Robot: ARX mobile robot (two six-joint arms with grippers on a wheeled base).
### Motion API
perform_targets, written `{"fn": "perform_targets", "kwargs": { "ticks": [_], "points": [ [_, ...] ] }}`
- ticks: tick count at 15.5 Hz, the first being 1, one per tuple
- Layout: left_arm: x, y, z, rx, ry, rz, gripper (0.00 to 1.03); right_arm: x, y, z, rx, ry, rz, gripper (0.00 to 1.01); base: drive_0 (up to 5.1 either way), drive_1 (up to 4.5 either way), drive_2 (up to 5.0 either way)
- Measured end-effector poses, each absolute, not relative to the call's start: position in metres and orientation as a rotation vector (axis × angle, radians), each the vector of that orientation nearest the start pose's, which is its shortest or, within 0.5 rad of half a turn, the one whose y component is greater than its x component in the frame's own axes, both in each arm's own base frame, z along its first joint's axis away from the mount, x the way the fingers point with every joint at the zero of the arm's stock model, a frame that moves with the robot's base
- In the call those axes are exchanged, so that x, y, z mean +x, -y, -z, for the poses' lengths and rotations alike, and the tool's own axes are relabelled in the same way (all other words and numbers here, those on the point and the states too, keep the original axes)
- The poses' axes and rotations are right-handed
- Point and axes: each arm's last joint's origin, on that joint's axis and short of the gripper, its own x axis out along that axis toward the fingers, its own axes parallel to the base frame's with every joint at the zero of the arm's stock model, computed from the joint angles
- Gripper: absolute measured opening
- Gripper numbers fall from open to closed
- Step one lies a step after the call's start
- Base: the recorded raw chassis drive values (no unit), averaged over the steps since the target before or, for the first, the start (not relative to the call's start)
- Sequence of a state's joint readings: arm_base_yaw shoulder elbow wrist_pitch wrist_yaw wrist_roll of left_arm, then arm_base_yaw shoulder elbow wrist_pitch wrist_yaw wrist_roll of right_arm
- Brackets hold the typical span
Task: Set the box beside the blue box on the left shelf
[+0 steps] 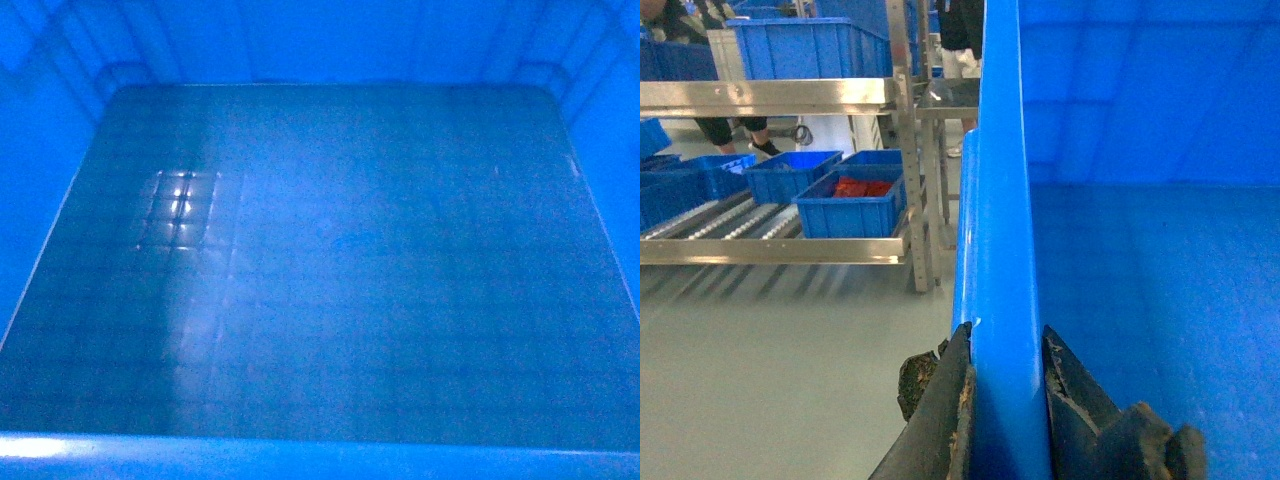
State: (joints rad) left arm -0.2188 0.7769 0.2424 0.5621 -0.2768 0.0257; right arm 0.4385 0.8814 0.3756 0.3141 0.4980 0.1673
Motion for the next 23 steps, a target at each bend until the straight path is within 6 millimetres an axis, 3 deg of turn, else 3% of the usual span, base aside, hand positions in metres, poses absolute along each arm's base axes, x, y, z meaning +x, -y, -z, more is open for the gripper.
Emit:
{"fn": "perform_targets", "kwargs": {
  "ticks": [23],
  "points": [
    [0.1663, 0.0288, -0.2177, 0.017, 0.027, -0.057, 0.12, 0.1749, -0.0666, -0.223, 0.081, -0.165, 0.076, 0.19, 0.0, 4.26, -4.3]
  ]
}}
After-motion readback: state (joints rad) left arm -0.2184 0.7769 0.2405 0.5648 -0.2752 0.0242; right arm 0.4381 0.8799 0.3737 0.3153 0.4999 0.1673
